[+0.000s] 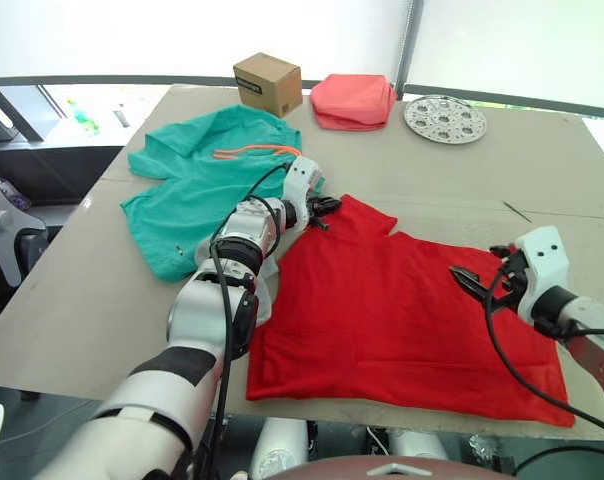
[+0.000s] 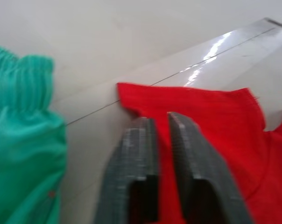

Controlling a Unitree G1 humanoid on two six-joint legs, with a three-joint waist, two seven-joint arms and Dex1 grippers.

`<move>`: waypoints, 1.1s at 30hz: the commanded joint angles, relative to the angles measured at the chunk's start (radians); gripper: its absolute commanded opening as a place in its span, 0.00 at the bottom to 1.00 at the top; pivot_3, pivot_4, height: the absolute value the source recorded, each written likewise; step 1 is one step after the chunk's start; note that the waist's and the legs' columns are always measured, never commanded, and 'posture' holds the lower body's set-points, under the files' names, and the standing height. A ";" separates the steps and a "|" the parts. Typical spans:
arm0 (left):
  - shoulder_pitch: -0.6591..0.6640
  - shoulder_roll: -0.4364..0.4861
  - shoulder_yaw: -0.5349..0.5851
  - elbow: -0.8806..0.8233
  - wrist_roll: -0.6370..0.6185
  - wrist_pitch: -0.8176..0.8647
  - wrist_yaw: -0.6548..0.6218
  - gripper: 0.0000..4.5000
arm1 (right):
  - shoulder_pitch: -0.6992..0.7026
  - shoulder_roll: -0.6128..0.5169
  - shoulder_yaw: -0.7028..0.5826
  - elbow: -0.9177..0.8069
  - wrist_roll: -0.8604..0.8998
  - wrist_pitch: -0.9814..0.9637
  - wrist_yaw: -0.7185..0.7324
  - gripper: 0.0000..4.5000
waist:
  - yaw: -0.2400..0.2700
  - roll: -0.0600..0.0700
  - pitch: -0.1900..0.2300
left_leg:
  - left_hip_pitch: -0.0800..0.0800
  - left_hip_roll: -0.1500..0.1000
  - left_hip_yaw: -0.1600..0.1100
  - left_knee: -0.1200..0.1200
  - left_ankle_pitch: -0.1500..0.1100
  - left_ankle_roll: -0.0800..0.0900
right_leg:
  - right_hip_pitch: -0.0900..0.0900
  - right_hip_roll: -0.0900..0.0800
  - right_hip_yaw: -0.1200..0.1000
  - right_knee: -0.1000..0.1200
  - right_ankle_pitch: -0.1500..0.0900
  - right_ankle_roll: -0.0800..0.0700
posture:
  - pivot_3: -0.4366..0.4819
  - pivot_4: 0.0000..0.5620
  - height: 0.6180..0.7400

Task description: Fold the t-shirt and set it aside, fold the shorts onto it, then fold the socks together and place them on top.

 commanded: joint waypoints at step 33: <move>0.075 0.010 -0.047 -0.164 0.051 -0.393 -0.362 0.01 | 0.043 -0.056 0.021 -0.077 -0.028 -0.013 -0.010 1.00 | -0.005 0.000 0.000 | 0.001 0.001 0.001 0.001 0.000 -0.001 | -0.001 -0.001 0.001 0.002 0.000 0.000 | 0.48 0.27 1.00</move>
